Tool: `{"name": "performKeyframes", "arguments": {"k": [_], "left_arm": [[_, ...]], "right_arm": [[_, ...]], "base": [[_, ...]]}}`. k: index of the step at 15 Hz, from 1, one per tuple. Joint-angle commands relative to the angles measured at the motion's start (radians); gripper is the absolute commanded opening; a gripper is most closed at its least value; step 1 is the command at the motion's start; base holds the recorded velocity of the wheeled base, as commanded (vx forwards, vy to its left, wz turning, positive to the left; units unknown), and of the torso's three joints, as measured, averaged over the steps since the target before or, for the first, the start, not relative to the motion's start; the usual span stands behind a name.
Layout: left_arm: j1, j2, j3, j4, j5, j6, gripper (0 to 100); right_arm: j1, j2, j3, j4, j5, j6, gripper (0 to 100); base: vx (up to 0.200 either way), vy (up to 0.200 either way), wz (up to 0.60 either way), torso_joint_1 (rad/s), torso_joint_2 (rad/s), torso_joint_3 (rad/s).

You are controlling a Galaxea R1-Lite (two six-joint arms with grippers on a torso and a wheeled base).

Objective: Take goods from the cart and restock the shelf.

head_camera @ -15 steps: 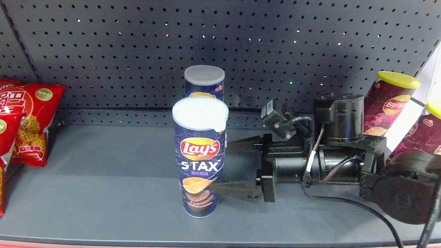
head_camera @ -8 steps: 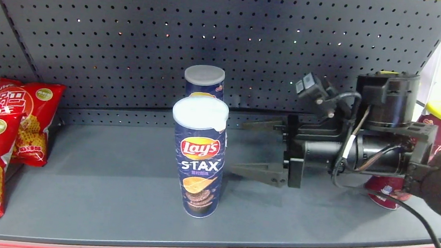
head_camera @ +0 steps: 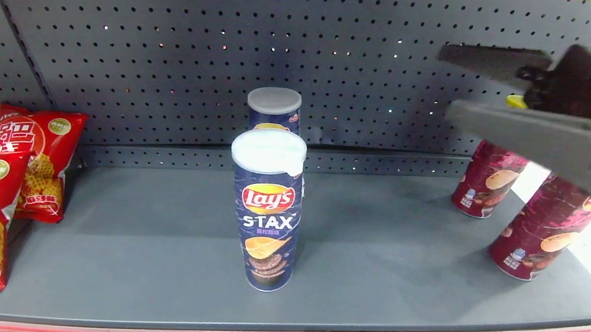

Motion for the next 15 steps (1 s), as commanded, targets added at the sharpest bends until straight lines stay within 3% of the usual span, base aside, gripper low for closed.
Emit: {"name": "performKeyframes", "arguments": {"k": [1, 3, 4, 6, 8, 10, 12, 13, 15], "left_arm": [[0.000, 0.000, 0.000, 0.000, 0.000, 0.000, 100], [0.000, 0.000, -0.001, 0.000, 0.000, 0.000, 100], [0.000, 0.000, 0.000, 0.000, 0.000, 0.000, 100], [0.002, 0.000, -0.001, 0.000, 0.000, 0.000, 100], [0.000, 0.000, 0.000, 0.000, 0.000, 0.000, 100], [0.000, 0.000, 0.000, 0.000, 0.000, 0.000, 100], [0.000, 0.000, 0.000, 0.000, 0.000, 0.000, 100], [0.000, 0.000, 0.000, 0.000, 0.000, 0.000, 100], [0.000, 0.000, 0.000, 0.000, 0.000, 0.000, 100]], "right_arm": [[-0.138, -0.367, 0.195, 0.000, -0.046, 0.083, 100], [-0.273, -0.558, 0.355, 0.002, -0.052, 0.123, 100], [-0.342, -0.661, 0.442, 0.008, -0.094, 0.162, 100], [-0.397, -0.808, 0.548, 0.040, -0.224, 0.231, 100], [-0.454, -0.914, 0.568, 0.224, -0.490, 0.238, 100], [-0.458, -0.928, 0.602, 0.267, -0.737, 0.235, 100], [-0.457, -0.963, 0.669, 0.302, -0.753, 0.197, 100], [-0.494, -0.985, 0.771, 0.296, -0.749, 0.116, 100], [-0.563, -1.025, 0.927, 0.224, -0.729, 0.109, 100]], "base": [[0.000, 0.000, 0.00, 0.000, 0.00, 0.000], [0.000, 0.000, 0.00, 0.000, 0.00, 0.000], [0.000, 0.000, 0.00, 0.000, 0.00, 0.000], [0.000, 0.000, 0.00, 0.000, 0.00, 0.000], [0.000, 0.000, 0.00, 0.000, 0.00, 0.000], [0.000, 0.000, 0.00, 0.000, 0.00, 0.000], [0.000, 0.000, 0.00, 0.000, 0.00, 0.000], [0.000, 0.000, 0.00, 0.000, 0.00, 0.000], [0.000, 0.000, 0.00, 0.000, 0.00, 0.000]]}}
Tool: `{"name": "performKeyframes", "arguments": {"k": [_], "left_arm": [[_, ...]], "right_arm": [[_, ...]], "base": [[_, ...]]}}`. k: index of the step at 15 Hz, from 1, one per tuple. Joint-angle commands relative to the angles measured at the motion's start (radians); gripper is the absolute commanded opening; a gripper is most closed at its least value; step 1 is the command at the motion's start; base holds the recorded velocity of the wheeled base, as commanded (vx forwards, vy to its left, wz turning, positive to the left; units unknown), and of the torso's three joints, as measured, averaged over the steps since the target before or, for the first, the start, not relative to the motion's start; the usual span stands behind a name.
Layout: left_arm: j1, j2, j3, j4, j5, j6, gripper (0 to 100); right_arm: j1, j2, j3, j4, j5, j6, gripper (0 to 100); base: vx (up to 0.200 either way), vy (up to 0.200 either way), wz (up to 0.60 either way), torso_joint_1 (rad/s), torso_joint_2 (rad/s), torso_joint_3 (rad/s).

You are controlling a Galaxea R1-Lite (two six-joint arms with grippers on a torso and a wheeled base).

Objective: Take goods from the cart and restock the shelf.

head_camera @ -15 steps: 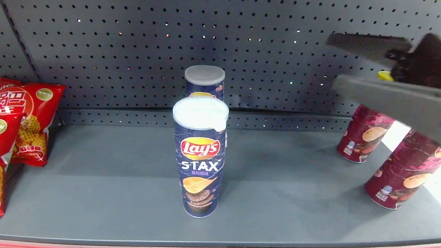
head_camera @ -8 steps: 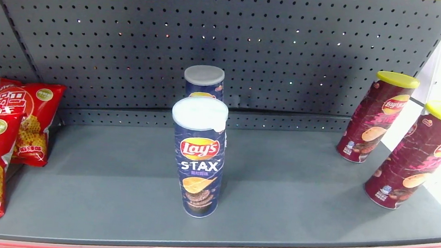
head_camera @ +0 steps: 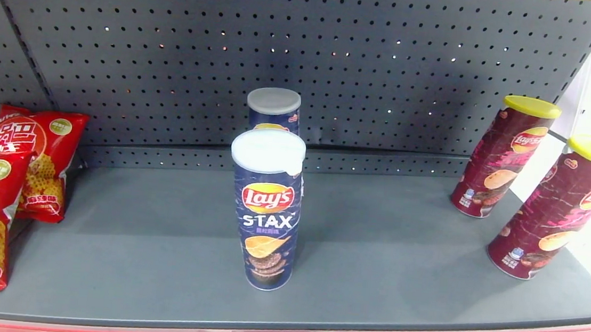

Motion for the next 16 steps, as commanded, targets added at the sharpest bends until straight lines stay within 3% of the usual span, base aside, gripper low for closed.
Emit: {"name": "performKeyframes", "arguments": {"k": [1, 2, 6, 8, 16], "left_arm": [[0.000, 0.000, 0.000, 0.000, 0.000, 0.000, 100], [0.000, 0.000, -0.001, 0.000, 0.000, 0.000, 100], [0.000, 0.000, 0.000, 0.000, 0.000, 0.000, 100], [0.000, 0.000, 0.000, 0.000, 0.000, 0.000, 100], [0.000, 0.000, 0.000, 0.000, 0.000, 0.000, 100]], "right_arm": [[-0.069, -0.070, 0.208, -0.099, 0.027, -0.017, 100], [-0.064, -0.093, 0.261, -0.128, 0.027, -0.019, 100], [-0.072, -0.239, 0.261, 0.109, 0.029, 0.000, 100], [-0.061, -0.299, 0.261, 0.142, 0.039, -0.006, 100], [-0.092, -0.359, 0.261, 0.142, 0.073, -0.002, 100]], "base": [[0.000, 0.000, 0.00, 0.000, 0.00, 0.000], [0.000, 0.000, 0.00, 0.000, 0.00, 0.000], [0.000, 0.000, 0.00, 0.000, 0.00, 0.000], [0.000, 0.000, 0.00, 0.000, 0.00, 0.000], [0.000, 0.000, 0.00, 0.000, 0.00, 0.000]]}}
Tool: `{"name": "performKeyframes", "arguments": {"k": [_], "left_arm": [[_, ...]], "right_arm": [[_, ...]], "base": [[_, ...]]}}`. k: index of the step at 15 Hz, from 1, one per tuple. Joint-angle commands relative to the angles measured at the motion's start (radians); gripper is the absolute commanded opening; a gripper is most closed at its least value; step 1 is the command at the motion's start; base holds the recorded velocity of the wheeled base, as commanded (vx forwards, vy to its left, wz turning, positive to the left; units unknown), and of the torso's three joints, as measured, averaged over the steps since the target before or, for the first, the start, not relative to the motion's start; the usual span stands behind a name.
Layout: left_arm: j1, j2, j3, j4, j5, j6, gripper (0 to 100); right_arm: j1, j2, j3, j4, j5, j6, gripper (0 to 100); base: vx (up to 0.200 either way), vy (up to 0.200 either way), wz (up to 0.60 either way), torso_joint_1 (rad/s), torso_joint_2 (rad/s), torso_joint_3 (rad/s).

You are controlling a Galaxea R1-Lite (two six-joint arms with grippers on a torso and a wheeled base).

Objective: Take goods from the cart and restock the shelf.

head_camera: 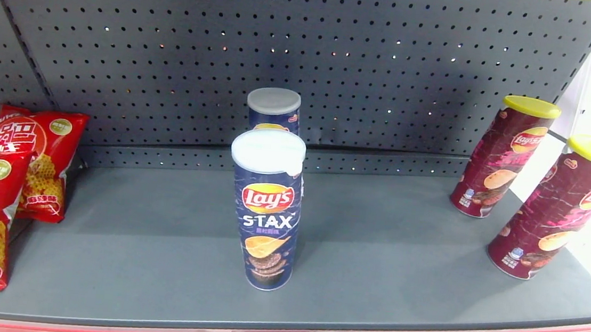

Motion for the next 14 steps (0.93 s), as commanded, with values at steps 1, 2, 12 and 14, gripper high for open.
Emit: {"name": "performKeyframes", "arguments": {"k": [1, 2, 12, 14], "left_arm": [[0.000, 0.000, 0.000, 0.000, 0.000, -0.001, 100], [0.000, 0.000, -0.001, 0.000, 0.000, -0.001, 100], [0.000, 0.000, 0.000, 0.000, 0.000, -0.001, 100], [0.000, -0.001, 0.000, 0.000, 0.000, -0.001, 100]], "right_arm": [[0.000, -0.003, 0.000, 0.003, 0.000, 0.000, 100], [0.000, -0.003, 0.000, 0.003, 0.002, -0.002, 100], [0.000, -0.003, 0.000, 0.003, 0.000, -0.005, 100], [0.000, -0.003, 0.000, 0.003, 0.000, -0.005, 100]], "base": [[0.000, 0.000, 0.00, 0.000, 0.00, 0.000], [0.000, 0.000, 0.00, 0.000, 0.00, 0.000], [0.000, 0.000, 0.00, 0.000, 0.00, 0.000], [0.000, 0.000, 0.00, 0.000, 0.00, 0.000]]}}
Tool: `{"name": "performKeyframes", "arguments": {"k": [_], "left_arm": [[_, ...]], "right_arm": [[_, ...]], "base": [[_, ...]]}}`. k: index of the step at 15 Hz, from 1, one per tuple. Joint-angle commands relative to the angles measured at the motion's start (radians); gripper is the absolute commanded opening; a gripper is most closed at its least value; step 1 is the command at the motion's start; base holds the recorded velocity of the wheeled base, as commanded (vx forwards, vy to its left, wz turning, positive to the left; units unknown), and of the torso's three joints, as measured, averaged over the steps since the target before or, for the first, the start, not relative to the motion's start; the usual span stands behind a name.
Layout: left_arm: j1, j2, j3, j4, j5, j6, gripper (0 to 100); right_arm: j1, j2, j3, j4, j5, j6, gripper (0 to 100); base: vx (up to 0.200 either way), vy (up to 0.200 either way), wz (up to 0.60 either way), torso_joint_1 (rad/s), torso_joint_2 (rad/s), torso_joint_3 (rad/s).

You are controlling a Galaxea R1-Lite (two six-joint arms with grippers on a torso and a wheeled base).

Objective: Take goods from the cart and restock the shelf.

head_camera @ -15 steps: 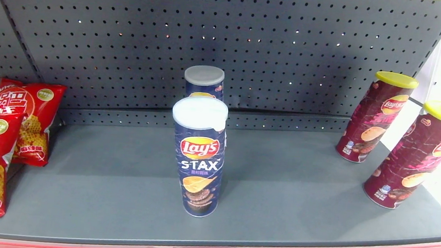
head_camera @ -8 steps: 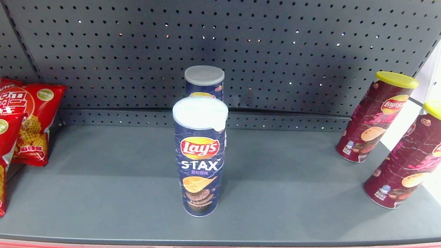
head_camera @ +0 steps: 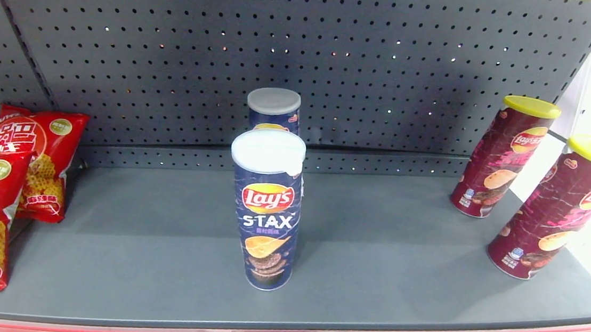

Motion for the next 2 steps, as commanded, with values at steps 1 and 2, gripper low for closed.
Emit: {"name": "performKeyframes", "arguments": {"k": [1, 2], "left_arm": [[0.000, 0.000, -0.001, 0.000, 0.000, 0.000, 100], [0.000, 0.000, 0.000, 0.000, 0.000, 0.000, 100]], "right_arm": [[0.000, 0.002, 0.000, 0.000, 0.000, 0.001, 100], [0.000, 0.002, 0.000, 0.000, -0.003, 0.004, 100]], "base": [[0.000, 0.000, 0.00, 0.000, 0.00, 0.000], [0.000, 0.000, 0.00, 0.000, 0.00, 0.000]]}}
